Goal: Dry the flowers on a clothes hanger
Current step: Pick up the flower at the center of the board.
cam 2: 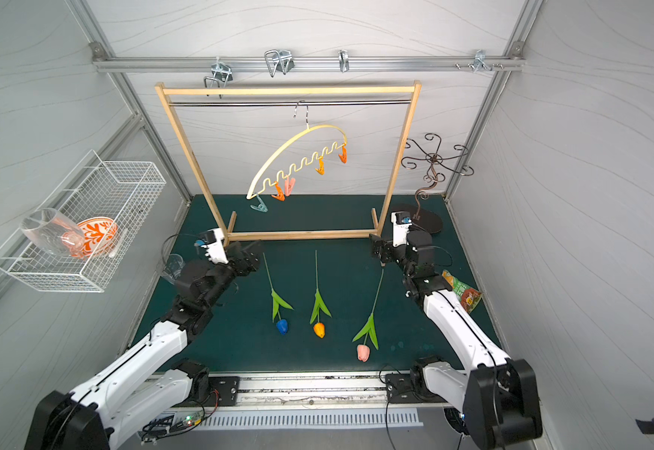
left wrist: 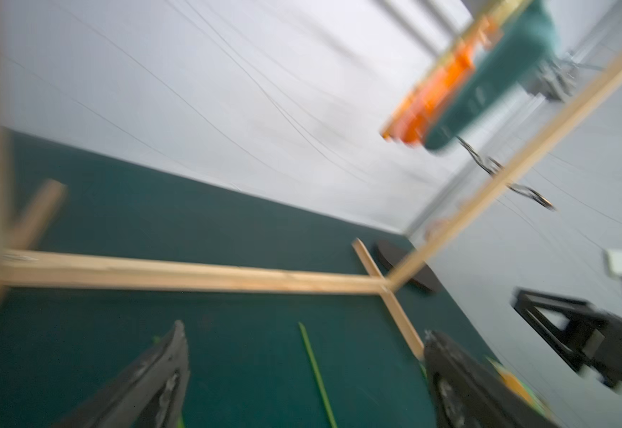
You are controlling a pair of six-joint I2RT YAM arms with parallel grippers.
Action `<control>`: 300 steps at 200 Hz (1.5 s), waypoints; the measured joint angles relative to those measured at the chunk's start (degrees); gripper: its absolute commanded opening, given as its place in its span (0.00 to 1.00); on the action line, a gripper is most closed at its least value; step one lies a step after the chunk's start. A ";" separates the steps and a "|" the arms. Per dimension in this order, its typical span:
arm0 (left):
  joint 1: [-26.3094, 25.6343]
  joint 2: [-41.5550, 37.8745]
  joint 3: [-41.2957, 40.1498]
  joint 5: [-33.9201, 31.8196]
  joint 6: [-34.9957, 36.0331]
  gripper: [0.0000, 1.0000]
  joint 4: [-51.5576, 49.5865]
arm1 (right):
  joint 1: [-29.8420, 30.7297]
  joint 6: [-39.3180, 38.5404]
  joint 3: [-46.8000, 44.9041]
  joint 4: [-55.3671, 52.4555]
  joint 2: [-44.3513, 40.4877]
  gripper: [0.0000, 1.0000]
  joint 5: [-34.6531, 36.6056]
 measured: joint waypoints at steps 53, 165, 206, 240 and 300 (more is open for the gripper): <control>-7.26 15.23 4.74 14.97 -0.79 1.00 -7.02 | -13.49 29.97 -11.10 -11.78 2.67 0.94 1.49; -7.21 3.85 -1.49 -15.82 -15.96 1.00 -19.34 | -8.44 34.47 -11.23 -11.67 0.83 0.96 4.24; -6.80 3.56 -3.13 -20.96 -23.93 1.00 -22.73 | -10.23 34.49 -13.11 -12.26 1.16 0.78 -2.93; -6.80 -1.05 -9.25 -24.41 -29.20 1.00 -18.86 | 1.81 32.24 -10.45 -20.39 1.27 0.75 -3.04; -6.80 -3.04 -14.05 -27.85 -33.66 0.98 -14.84 | 19.21 33.44 -9.66 -29.57 1.46 0.39 8.81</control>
